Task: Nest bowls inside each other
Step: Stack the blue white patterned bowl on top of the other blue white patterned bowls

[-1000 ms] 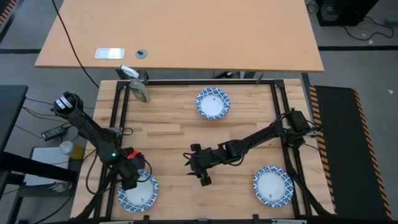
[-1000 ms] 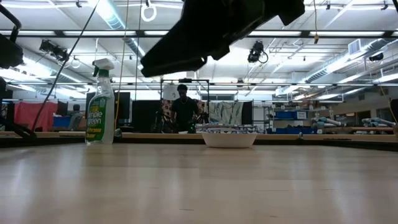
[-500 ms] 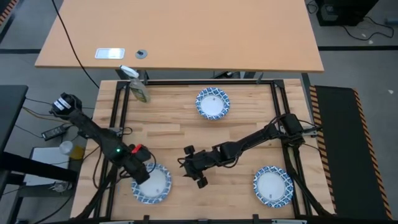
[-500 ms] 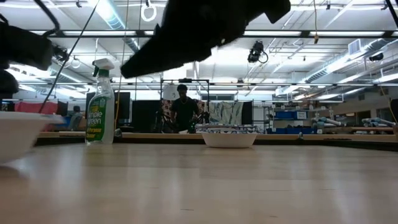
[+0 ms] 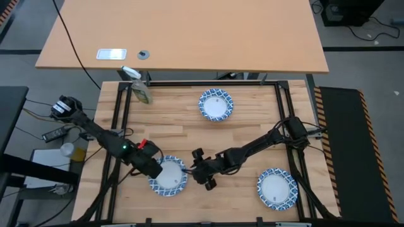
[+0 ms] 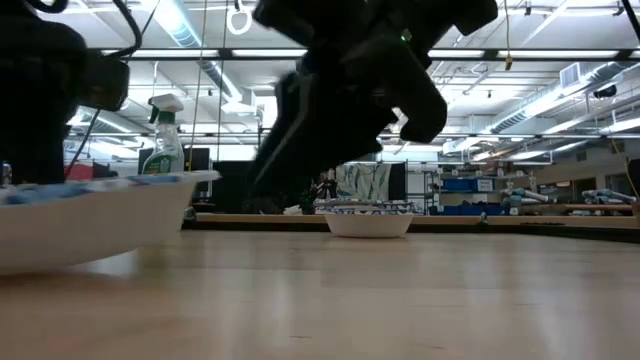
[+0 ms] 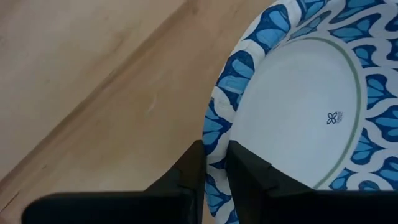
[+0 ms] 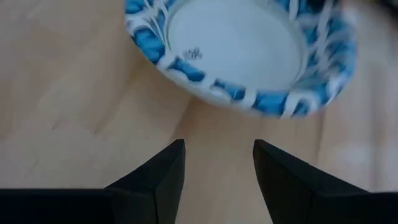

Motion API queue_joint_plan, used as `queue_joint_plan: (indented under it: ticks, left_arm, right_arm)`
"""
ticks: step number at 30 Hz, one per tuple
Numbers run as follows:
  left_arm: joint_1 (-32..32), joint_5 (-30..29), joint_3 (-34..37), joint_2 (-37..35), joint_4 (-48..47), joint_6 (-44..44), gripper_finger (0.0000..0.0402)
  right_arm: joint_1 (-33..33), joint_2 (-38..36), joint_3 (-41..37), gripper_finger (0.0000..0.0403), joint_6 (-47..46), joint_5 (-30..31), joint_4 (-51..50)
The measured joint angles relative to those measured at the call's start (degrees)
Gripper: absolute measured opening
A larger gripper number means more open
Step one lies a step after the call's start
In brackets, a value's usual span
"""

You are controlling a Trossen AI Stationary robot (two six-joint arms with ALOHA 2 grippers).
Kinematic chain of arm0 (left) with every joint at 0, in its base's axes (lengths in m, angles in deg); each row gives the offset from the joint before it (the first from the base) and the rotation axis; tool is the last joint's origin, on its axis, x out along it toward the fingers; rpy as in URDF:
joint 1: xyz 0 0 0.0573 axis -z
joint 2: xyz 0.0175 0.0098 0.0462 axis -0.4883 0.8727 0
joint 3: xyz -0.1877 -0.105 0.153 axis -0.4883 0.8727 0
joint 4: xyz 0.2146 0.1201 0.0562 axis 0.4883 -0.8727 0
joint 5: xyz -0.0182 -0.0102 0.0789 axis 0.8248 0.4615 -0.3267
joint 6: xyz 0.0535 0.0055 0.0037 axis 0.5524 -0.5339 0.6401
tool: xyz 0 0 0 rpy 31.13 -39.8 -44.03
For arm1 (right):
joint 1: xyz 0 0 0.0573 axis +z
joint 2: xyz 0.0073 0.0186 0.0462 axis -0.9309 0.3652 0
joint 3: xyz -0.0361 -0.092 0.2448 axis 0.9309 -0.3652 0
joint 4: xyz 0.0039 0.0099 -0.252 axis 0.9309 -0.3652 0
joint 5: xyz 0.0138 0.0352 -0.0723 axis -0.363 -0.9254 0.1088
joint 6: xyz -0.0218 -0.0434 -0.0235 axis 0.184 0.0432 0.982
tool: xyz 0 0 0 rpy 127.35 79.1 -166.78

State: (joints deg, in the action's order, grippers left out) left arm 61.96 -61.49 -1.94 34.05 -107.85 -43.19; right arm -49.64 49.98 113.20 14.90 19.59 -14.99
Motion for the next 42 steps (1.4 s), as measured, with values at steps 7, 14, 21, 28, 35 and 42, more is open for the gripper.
queue_joint_plan:
  ticks: [7,14,21,28,35,42]
  left_arm:
    - [-4.62,-1.46,0.00,0.00,4.63,5.13,0.0064]
    - [-11.25,-1.72,0.00,0.00,9.44,13.92,0.0064]
    - [-20.56,1.85,0.00,0.00,19.64,26.24,0.0064]
    - [-30.24,4.89,-1.79,0.00,25.19,39.60,0.0064]
    - [-39.96,4.84,-6.78,1.18,31.56,51.85,0.0064]
    - [-49.09,7.79,-14.53,11.07,35.44,60.63,0.0064]
  right_arm:
    - [-2.87,0.07,-6.28,0.0197,-16.20,-8.71,5.88]
    - [-1.09,-0.02,-9.69,0.0197,-23.14,-9.01,13.87]
    - [-0.68,-4.29,-10.08,0.0196,-26.18,-4.10,4.60]
    - [-0.68,-14.14,-10.01,0.0191,-24.94,5.61,-8.56]
    - [-4.36,-25.19,-17.78,0.0191,-24.77,11.58,-11.26]
    - [-13.01,-35.21,-27.88,0.0191,-24.64,14.05,-5.65]
